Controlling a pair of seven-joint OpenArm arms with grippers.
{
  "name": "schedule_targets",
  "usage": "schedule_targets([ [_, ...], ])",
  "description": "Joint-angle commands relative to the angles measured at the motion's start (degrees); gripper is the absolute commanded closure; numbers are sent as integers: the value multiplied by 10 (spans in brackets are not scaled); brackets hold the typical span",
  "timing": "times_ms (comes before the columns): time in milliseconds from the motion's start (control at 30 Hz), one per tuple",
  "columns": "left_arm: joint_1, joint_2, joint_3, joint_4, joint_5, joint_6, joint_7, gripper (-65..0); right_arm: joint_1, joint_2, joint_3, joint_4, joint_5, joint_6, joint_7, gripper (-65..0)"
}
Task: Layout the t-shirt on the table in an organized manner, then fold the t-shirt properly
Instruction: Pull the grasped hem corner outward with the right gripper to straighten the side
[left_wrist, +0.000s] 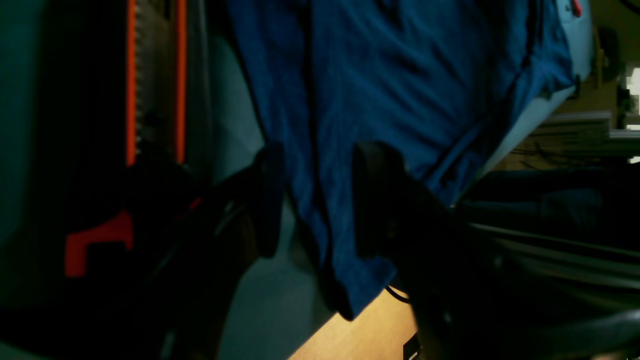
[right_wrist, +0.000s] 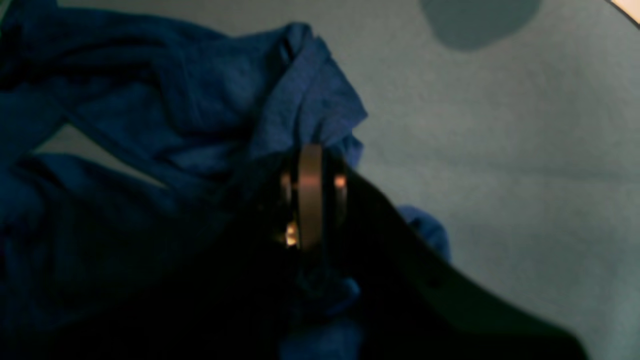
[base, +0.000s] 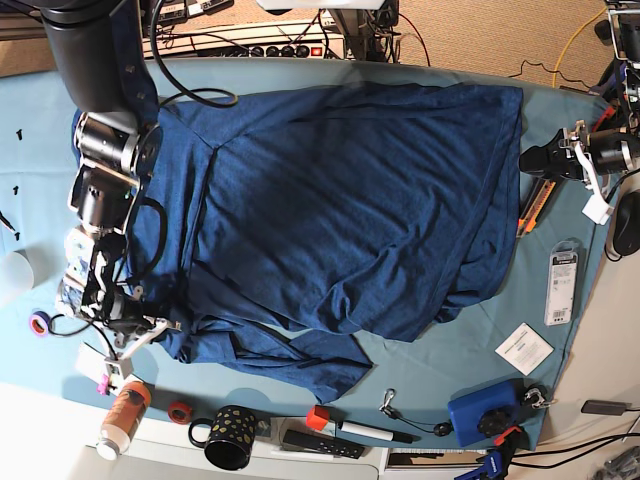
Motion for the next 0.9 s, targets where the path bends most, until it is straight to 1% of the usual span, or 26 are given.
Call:
schedule_targets([
  [0, -6, -16, -6, 7, -13, -1, -8, -234, 8, 6, 0, 26, 18, 10, 5, 0],
  [100, -6, -16, -6, 7, -13, -1, -8, -234, -26, 6, 0, 66, 40, 11, 3, 0],
  [300, -6, -16, -6, 7, -13, -1, -8, -234, -65, 6, 0, 89, 44, 13, 12, -1],
  [333, -6, -16, -6, 7, -13, -1, -8, -234, -67, 6, 0, 89, 44, 20, 13, -55],
  [400, -6, -16, -6, 7, -13, -1, -8, -234, -67, 6, 0, 89, 50, 38, 12, -184],
  [433, -6, -16, -6, 7, -13, -1, -8, -234, -67, 6, 0, 89, 64, 39, 12, -200],
  [533, -6, -16, -6, 7, -13, -1, -8, -234, -67, 5, 0, 89, 103, 38, 12, -199],
  [667, -6, -16, -6, 7, -13, -1, -8, -234, -65, 5, 0, 89, 129, 39, 15, -200],
  [700, -6, -16, -6, 7, -13, -1, -8, -234, -63, 5, 0, 89, 129, 46, 16, -204],
  [800, -6, -16, -6, 7, -13, -1, -8, -234, -60, 4, 0, 89, 130, 80, 17, -268],
  [867, -6, -16, -6, 7, -13, -1, -8, -234, -59, 5, 0, 89, 133, 95, 17, -277],
])
